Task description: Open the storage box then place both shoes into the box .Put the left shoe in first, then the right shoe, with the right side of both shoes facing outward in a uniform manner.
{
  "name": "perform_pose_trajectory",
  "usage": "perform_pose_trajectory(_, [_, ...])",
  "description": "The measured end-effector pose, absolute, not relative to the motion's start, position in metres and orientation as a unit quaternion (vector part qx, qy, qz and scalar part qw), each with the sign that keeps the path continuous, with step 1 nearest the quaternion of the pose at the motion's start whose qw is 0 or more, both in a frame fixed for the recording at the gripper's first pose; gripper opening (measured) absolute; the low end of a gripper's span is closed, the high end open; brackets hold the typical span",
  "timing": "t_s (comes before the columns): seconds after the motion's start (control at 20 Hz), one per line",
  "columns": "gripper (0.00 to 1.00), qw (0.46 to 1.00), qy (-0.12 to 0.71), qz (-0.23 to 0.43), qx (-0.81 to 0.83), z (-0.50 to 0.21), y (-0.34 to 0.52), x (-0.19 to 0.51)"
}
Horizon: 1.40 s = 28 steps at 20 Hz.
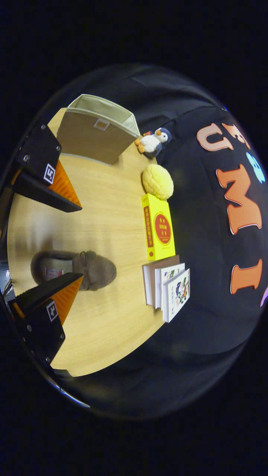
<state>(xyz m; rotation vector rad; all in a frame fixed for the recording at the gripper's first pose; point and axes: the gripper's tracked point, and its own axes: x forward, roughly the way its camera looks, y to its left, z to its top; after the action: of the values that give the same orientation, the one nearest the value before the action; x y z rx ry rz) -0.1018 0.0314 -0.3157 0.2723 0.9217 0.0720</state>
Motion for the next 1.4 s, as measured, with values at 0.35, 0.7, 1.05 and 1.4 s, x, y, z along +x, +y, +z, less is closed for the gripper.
perform_pose_trajectory(0.35, [0.91,0.873,0.476,-0.009,0.107,-0.377,-0.02,-0.12])
perform_pose_trajectory(0.7, [0.76,0.87,0.487,0.004,0.076,-0.417,-0.028,-0.088])
perform_pose_trajectory(1.05, [0.43,0.872,0.48,0.03,0.095,-0.428,-0.015,-0.069])
perform_pose_trajectory(1.4, [0.19,0.855,0.505,0.02,0.117,-0.426,-0.014,-0.07])
